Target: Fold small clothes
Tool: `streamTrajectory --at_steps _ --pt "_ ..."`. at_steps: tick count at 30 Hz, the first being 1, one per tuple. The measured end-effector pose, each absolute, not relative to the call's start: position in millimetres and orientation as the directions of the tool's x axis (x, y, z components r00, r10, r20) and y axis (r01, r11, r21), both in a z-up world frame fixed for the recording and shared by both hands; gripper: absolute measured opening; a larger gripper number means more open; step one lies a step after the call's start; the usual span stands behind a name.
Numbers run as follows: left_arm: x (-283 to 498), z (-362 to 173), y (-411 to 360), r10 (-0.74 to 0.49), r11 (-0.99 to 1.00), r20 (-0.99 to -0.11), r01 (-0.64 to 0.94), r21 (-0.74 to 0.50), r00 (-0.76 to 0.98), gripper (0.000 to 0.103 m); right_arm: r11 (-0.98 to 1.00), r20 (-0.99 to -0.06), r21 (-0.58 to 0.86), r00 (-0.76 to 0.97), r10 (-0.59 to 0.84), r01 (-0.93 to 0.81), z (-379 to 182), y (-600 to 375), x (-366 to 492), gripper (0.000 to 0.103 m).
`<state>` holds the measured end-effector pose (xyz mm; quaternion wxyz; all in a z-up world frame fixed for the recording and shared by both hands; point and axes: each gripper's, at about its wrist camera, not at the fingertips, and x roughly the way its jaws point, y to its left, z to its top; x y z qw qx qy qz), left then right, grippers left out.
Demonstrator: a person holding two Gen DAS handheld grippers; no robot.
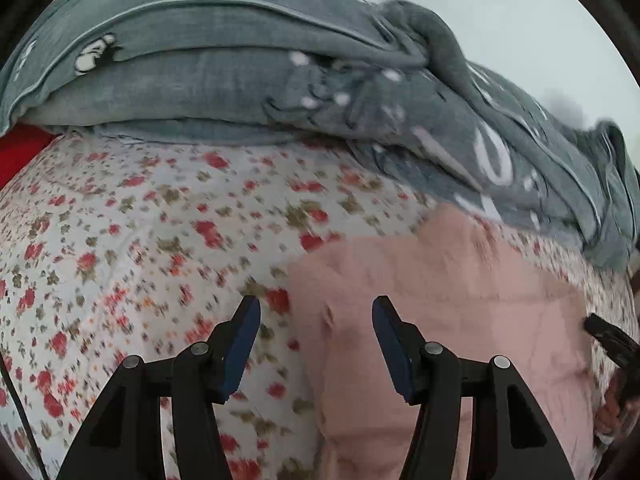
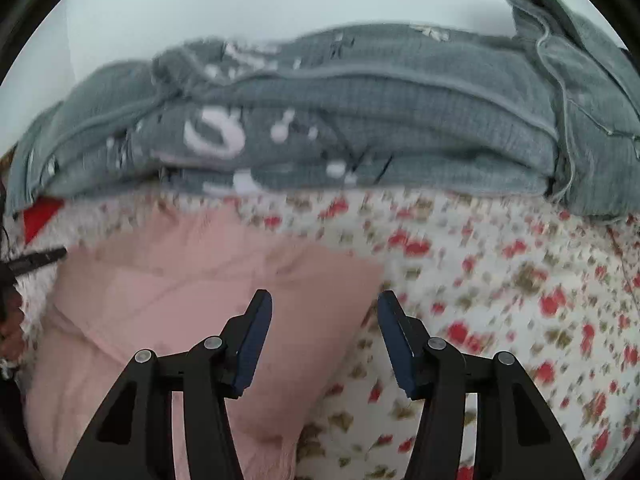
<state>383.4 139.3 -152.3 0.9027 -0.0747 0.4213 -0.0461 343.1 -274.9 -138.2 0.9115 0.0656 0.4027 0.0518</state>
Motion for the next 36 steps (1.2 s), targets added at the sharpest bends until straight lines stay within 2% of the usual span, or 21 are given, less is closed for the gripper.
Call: streamTrajectory --at_steps 2,5,9,12,15,20,27,30,36 --pt "376.6 -156.7 137.4 -0.109 0.990 -0.771 -0.004 -0.144 0.627 0.056 0.989 -0.794 0.144 0.594 0.131 -0.026 -160.8 -270.6 353.3 0.054" --pt "357.8 -151.9 140.1 -0.151 0.981 -0.768 0.000 -0.193 0.622 0.056 0.983 -0.765 0.180 0.634 0.117 0.036 -135.8 -277.9 334.8 0.053" --pt "316.2 -135.8 142.1 -0.170 0.976 -0.751 0.006 -0.217 0.638 0.055 0.961 -0.668 0.271 0.729 0.148 0.053 -94.5 -288.2 275.0 0.053" --pt "279.7 -124.5 142.8 -0.171 0.975 -0.742 0.005 -0.220 0.648 0.055 0.973 -0.659 0.232 0.738 0.142 0.020 -73.6 -288.6 228.4 0.053" --pt "246.6 -121.4 144.1 -0.172 0.973 -0.733 -0.002 -0.231 0.658 0.054 0.977 -0.636 0.204 0.768 0.080 0.068 -70.3 -289.2 191.2 0.053" --pt "184.9 -127.9 143.1 -0.175 0.971 -0.734 -0.009 -0.239 0.656 0.054 0.961 -0.671 0.273 0.726 0.152 0.050 -86.4 -293.9 132.5 0.045" --pt "120.4 -145.7 140.9 -0.158 0.977 -0.742 -0.005 -0.213 0.651 0.055 0.955 -0.717 0.290 0.649 0.254 -0.054 -119.7 -271.4 83.9 0.045" --pt "102.8 -153.7 141.8 -0.196 0.970 -0.743 0.014 -0.244 0.640 0.065 0.941 -0.711 0.327 0.632 0.307 -0.089 -131.4 -263.8 68.1 0.045" --pt "83.3 -173.3 138.7 -0.182 0.973 -0.759 0.004 -0.229 0.626 0.067 0.927 -0.712 0.363 0.613 0.343 -0.098 -156.5 -254.2 38.7 0.045"
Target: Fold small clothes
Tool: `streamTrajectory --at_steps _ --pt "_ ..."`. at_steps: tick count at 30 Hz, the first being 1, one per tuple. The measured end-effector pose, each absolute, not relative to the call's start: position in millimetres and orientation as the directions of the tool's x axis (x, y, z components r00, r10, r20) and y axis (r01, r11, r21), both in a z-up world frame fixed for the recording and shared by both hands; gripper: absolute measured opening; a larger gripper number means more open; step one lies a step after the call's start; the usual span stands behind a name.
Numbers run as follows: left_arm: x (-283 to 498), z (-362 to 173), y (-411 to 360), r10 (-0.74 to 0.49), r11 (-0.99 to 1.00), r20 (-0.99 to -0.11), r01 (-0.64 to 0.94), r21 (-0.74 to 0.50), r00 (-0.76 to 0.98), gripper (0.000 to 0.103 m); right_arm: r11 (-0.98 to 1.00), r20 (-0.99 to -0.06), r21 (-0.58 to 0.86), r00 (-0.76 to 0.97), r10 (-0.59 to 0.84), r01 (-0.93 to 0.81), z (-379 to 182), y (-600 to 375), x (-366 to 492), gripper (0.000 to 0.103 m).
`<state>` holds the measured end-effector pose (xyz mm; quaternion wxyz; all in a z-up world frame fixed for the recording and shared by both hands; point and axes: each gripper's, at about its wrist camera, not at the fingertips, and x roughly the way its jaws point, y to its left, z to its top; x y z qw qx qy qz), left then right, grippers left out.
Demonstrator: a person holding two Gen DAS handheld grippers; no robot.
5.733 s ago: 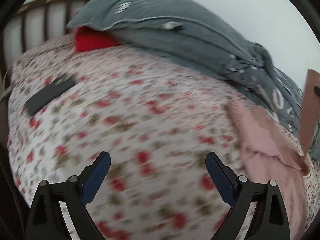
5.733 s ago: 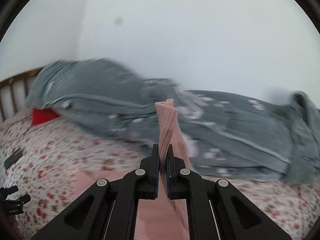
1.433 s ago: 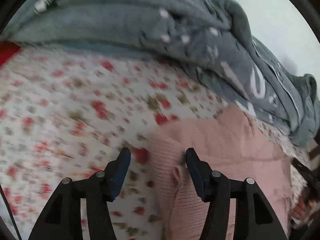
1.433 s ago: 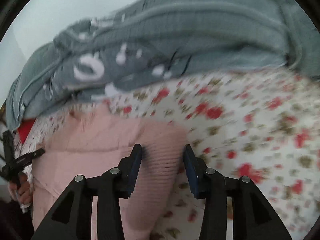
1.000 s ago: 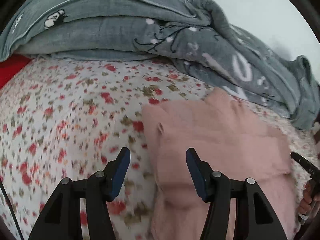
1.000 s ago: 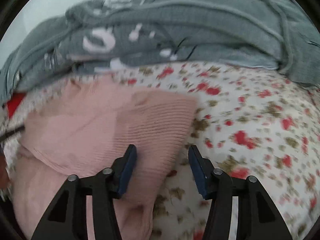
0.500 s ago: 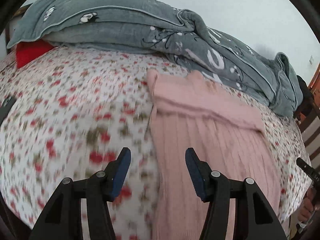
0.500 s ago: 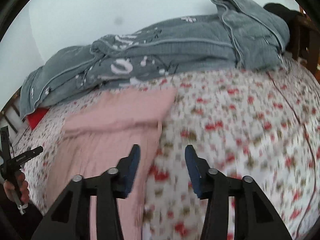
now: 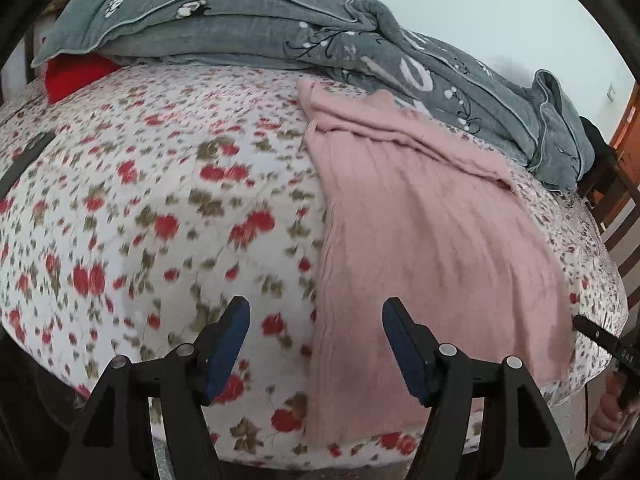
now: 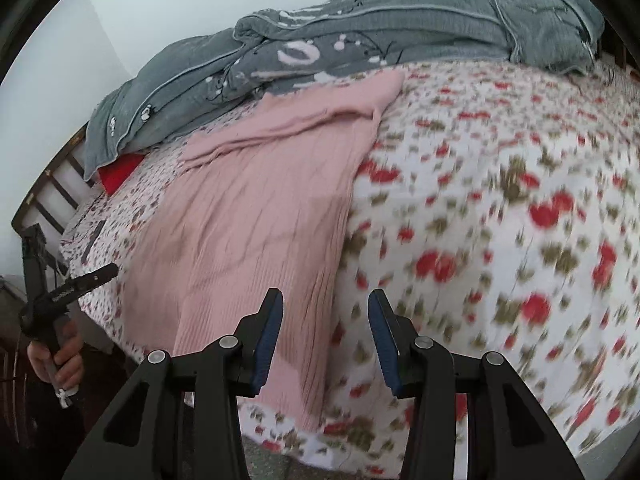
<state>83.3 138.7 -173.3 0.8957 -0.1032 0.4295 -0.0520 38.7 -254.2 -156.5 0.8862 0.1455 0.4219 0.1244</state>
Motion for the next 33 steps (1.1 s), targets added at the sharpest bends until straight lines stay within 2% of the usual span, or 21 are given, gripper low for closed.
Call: streamTrajectory --at_steps 4,11,12,14,16,17,21,25,28,33 --pt "73.0 -187.0 142.7 -0.268 0.945 -0.748 0.016 -0.326 0.607 0.066 0.923 -0.707 0.365 0.610 0.358 -0.119 -169.4 -245.5 21.5 0.039" --pt "70.3 -209.2 125.1 -0.308 0.947 -0.796 0.093 -0.306 0.520 0.063 0.921 -0.728 0.353 0.570 0.382 -0.166 -189.3 -223.3 17.3 0.029" --pt "68.6 -211.9 123.6 -0.316 0.945 -0.794 0.096 -0.313 0.519 0.062 0.922 -0.739 0.351 0.556 0.381 -0.166 -194.3 -220.3 18.4 0.025" --pt "63.6 -211.1 121.1 -0.298 0.951 -0.790 0.094 -0.295 0.536 0.049 0.929 -0.752 0.329 0.547 0.367 -0.171 -202.3 -216.5 19.2 0.016" --pt "60.9 -209.4 123.5 -0.298 0.949 -0.790 0.078 -0.306 0.536 0.020 0.932 -0.741 0.317 0.568 0.359 -0.176 -200.2 -220.4 16.2 0.008" --pt "60.4 -209.0 126.3 -0.315 0.942 -0.785 0.071 -0.330 0.533 0.016 0.928 -0.731 0.328 0.574 0.368 -0.177 -198.7 -223.4 14.8 0.006" --pt "61.3 -214.5 132.0 -0.343 0.924 -0.772 0.046 -0.379 0.535 0.015 0.918 -0.713 0.363 0.587 0.383 -0.158 -200.0 -231.2 11.8 0.006" --pt "56.3 -216.5 127.5 -0.319 0.935 -0.763 0.053 -0.352 0.562 0.015 0.911 -0.705 0.394 0.597 0.383 -0.119 -208.3 -229.1 14.5 0.007" --pt "56.4 -215.8 125.0 -0.304 0.944 -0.764 0.070 -0.324 0.569 0.015 0.917 -0.709 0.376 0.597 0.375 -0.131 -206.4 -226.9 14.6 0.006" --pt "59.9 -215.4 127.2 -0.311 0.935 -0.753 0.046 -0.351 0.580 0.015 0.931 -0.709 0.338 0.615 0.346 -0.134 -205.1 -220.0 13.3 0.007"
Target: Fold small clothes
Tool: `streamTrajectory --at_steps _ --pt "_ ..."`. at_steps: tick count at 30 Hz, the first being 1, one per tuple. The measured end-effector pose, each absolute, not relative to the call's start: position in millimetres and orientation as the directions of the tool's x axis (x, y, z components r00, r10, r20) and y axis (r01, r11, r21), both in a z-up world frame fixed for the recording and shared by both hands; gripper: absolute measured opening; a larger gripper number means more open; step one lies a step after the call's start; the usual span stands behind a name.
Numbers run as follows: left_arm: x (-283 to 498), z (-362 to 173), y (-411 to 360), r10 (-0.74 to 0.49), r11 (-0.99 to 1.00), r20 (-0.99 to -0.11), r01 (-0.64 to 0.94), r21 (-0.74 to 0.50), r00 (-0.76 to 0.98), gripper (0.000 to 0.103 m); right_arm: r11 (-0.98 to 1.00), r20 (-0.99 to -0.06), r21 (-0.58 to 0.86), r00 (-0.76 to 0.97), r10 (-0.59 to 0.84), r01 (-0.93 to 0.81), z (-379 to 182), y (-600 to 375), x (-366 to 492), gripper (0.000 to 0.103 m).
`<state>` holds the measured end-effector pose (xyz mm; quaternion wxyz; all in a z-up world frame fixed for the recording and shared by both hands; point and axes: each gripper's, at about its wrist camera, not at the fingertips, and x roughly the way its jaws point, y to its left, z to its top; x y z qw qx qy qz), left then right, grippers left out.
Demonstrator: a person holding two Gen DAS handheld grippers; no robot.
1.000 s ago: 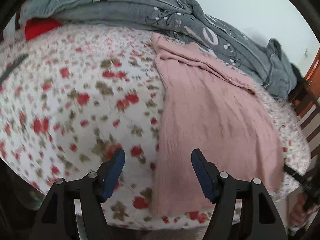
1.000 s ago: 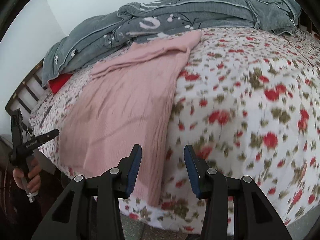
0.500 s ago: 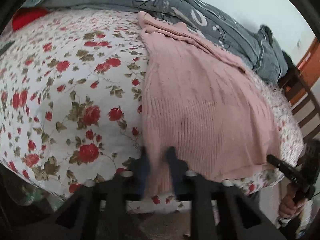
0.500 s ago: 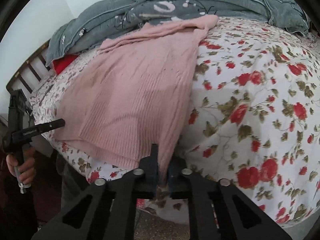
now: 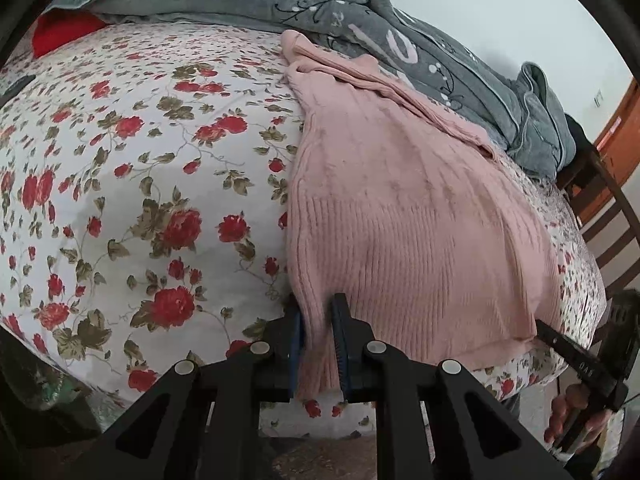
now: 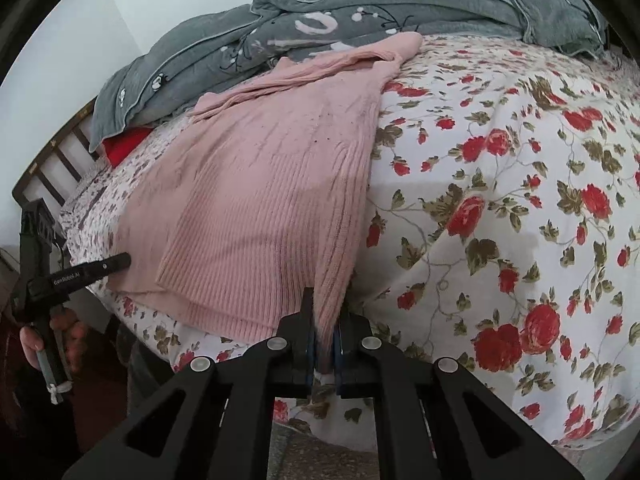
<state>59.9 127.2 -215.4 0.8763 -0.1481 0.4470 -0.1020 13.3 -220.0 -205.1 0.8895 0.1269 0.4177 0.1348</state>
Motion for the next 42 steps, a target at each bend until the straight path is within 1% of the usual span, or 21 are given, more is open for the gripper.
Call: streamTrajectory --at_steps 4,10,13,20,27,34,41,42 --pt "57.9 -216.2 126.1 -0.299 0.940 -0.753 0.047 -0.337 0.586 0.014 0.928 -0.708 0.352 0.615 0.347 -0.119 -205.9 -220.3 14.5 0.008" --pt "61.7 -213.6 120.2 -0.270 0.953 -0.777 0.043 -0.300 0.569 0.015 0.896 -0.708 0.433 0.579 0.404 -0.095 -207.9 -232.9 20.5 0.008" --pt "62.8 -213.8 122.1 -0.276 0.950 -0.775 0.036 -0.311 0.569 0.015 0.899 -0.716 0.427 0.570 0.403 -0.099 -207.1 -231.4 21.6 0.008" --pt "63.5 -213.3 118.5 -0.239 0.964 -0.780 0.045 -0.262 0.579 0.016 0.888 -0.711 0.450 0.563 0.422 -0.097 -208.4 -235.2 22.6 0.008" --pt "60.2 -213.4 118.5 -0.245 0.961 -0.770 0.044 -0.272 0.589 0.016 0.905 -0.714 0.414 0.581 0.392 -0.102 -207.7 -230.7 19.7 0.008" --pt "59.1 -211.9 118.1 -0.237 0.964 -0.774 0.043 -0.262 0.587 0.016 0.908 -0.711 0.407 0.590 0.383 -0.099 -207.5 -227.5 18.1 0.008" --pt "58.9 -211.8 119.3 -0.247 0.959 -0.767 0.039 -0.279 0.592 0.016 0.910 -0.707 0.403 0.597 0.379 -0.100 -207.9 -227.4 16.2 0.008" --pt "58.9 -212.0 120.0 -0.251 0.958 -0.766 0.038 -0.284 0.592 0.013 0.911 -0.707 0.399 0.599 0.376 -0.101 -207.7 -226.9 16.0 0.008"
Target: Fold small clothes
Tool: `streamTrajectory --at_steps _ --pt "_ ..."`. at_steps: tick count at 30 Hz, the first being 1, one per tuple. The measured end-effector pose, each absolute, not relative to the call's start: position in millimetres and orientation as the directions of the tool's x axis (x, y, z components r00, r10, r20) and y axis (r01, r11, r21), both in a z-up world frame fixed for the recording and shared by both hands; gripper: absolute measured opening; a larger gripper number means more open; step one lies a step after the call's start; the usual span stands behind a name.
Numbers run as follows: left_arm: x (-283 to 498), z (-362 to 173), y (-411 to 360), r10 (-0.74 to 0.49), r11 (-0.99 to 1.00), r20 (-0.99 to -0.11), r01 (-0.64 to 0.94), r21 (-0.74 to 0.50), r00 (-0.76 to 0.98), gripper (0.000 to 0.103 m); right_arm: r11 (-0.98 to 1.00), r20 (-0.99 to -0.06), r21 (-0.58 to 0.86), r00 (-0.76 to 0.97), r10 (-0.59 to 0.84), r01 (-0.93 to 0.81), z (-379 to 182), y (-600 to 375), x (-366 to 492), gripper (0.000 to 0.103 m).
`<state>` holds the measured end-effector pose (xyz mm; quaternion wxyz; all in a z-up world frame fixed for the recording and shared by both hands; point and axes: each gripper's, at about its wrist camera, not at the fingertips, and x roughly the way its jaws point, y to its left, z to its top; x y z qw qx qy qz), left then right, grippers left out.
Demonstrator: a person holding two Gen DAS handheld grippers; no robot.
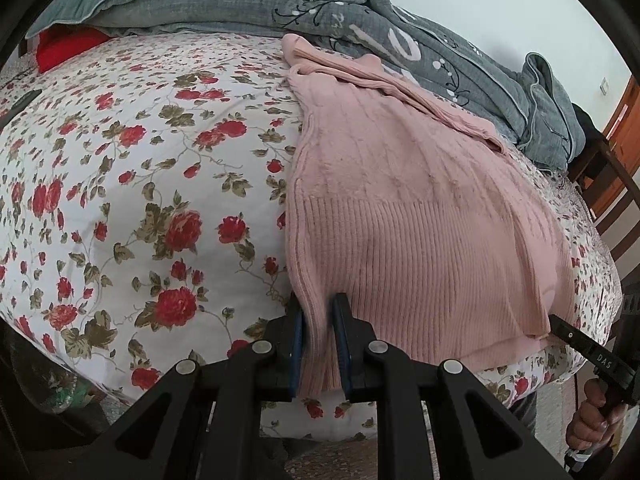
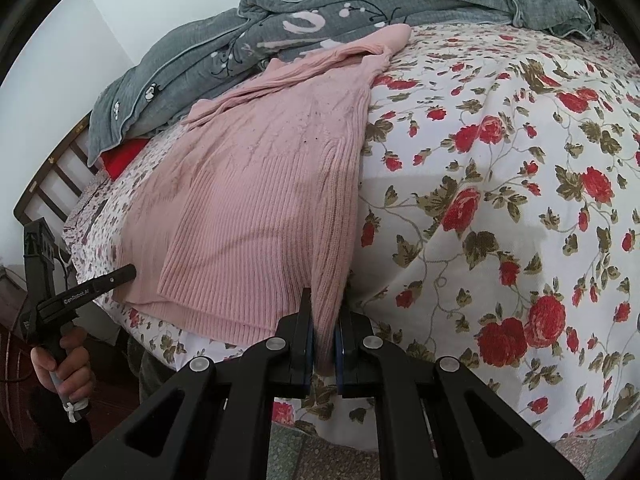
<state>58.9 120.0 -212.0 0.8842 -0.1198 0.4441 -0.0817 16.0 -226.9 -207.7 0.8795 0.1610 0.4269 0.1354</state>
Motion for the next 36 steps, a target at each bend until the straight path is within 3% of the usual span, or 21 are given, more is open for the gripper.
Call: streamTrajectory --at_steps 5,27,33,36 --pt "57.5 -212.6 124.6 -0.272 0.948 -0.763 0.029 -0.316 0.586 0.008 0.931 -0.719 0.351 0.609 0.334 -0.096 -204.7 -218.7 13.5 0.006" --pt "47.2 -190.6 130.2 -0.307 0.936 -0.745 0.047 -0.348 0.593 0.007 0.924 -0.705 0.374 0.623 0.340 -0.081 -184.8 -228.5 1.5 0.007" --pt "47.6 -201.5 136.2 -0.337 0.925 -0.760 0.044 -0.378 0.556 0.020 0.910 -0.703 0.408 0.612 0.363 -0.071 -188.5 -234.3 1.3 0.009" --pt "47.4 -208.4 136.4 -0.353 0.918 -0.763 0.045 -0.393 0.542 0.021 0.907 -0.707 0.416 0.603 0.368 -0.066 -191.6 -235.3 3.1 0.012"
